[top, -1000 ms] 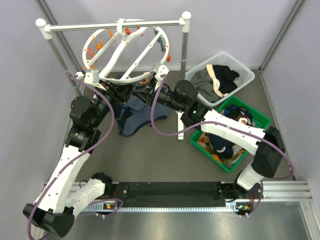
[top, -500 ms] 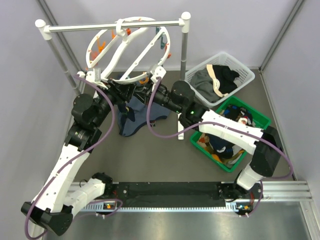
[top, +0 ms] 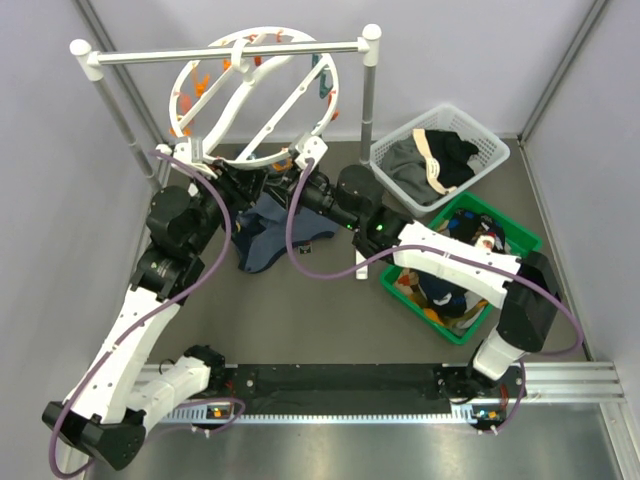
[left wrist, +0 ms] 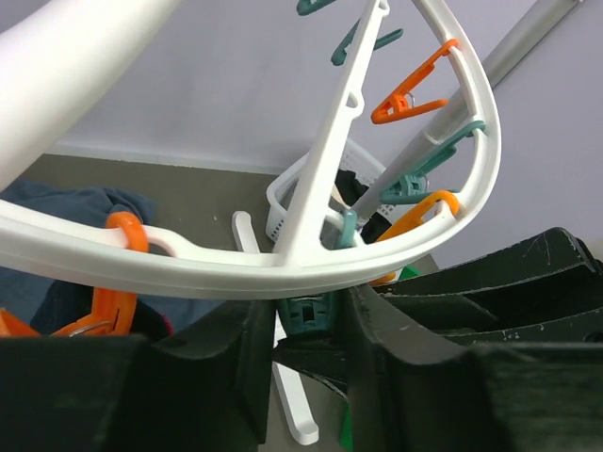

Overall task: Clip the socks to the hanger
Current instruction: Open the clamp at the hanger.

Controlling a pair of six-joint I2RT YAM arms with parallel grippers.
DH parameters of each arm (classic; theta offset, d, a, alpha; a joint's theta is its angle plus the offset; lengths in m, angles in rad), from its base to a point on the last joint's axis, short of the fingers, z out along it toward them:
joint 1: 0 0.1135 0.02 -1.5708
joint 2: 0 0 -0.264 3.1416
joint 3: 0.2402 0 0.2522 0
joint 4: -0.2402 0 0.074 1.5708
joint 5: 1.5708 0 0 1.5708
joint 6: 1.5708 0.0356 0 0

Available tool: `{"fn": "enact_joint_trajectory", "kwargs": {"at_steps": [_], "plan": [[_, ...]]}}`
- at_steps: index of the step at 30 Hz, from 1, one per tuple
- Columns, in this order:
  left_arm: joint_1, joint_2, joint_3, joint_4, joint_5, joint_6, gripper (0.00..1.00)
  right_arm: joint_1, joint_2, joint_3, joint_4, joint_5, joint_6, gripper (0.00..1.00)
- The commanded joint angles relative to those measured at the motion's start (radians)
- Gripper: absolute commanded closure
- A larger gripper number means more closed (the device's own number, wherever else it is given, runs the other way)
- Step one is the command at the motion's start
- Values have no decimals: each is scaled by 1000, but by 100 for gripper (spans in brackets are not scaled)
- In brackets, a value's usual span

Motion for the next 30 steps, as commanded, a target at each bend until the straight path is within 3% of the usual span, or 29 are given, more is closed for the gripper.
{"fn": "enact_joint_trajectory", "kwargs": {"at_steps": [1, 4, 5, 9, 16, 22, 27, 30], "plan": [[-8, 20, 61, 99, -24, 16, 72, 31, 26, -3, -10, -3, -26, 100], [-9, 28, 65, 101, -18, 34, 83, 31, 18, -6, -16, 2, -9, 93], [-11, 32, 64, 104, -18, 39, 85, 31, 17, -3, -27, 2, -7, 85], [-9, 46, 50, 141, -20, 76, 99, 31, -9, 12, -119, 35, 42, 70], [-11, 74, 39, 129, 11, 97, 100, 31, -147, -63, -315, 103, 112, 42], [-18, 52, 1, 127, 30, 130, 100, 28, -273, -78, -779, 226, 232, 20], [-21, 46, -8, 104, 49, 163, 100, -16, -350, -124, -1135, 309, 327, 17], [-21, 48, -22, 112, 80, 174, 100, -103, -405, -176, -1238, 370, 398, 17]]}}
